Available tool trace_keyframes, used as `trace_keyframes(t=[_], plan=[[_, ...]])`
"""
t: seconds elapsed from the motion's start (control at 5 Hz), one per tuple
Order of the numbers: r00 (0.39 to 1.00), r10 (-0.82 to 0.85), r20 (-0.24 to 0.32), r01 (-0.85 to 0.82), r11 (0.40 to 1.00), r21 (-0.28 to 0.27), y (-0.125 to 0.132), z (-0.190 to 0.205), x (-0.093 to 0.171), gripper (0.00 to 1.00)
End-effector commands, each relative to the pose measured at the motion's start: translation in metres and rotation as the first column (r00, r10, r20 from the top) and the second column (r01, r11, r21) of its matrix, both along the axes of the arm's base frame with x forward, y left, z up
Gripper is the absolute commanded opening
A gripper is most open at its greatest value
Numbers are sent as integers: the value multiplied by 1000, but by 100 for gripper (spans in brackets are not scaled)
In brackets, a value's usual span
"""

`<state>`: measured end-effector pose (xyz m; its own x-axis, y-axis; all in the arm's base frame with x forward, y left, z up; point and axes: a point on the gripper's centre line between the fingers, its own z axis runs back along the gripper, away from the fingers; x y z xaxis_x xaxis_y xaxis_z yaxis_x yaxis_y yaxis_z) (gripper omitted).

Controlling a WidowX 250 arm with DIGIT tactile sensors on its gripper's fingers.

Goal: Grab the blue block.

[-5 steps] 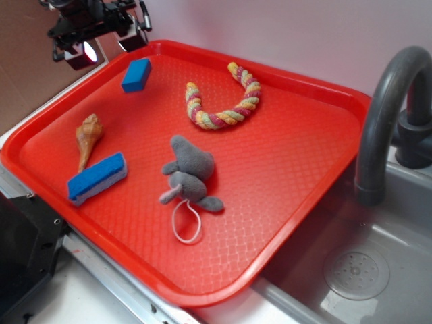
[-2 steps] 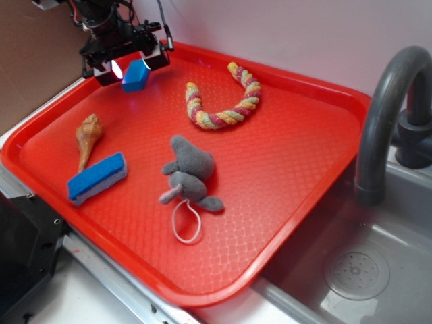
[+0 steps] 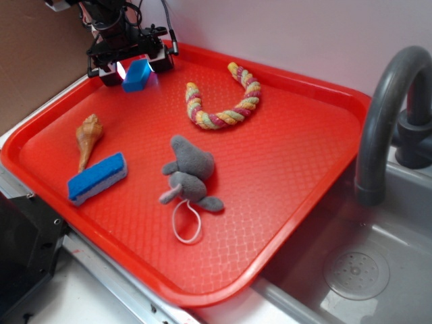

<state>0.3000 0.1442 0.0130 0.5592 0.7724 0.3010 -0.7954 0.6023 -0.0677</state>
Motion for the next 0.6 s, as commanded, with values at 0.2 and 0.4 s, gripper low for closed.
trace_keyframes(t=[0.2, 0.4], plan=[[999, -13, -37, 14, 999, 35, -1, -3, 2, 0], [999, -1, -36, 2, 999, 37, -2, -2, 1, 0]])
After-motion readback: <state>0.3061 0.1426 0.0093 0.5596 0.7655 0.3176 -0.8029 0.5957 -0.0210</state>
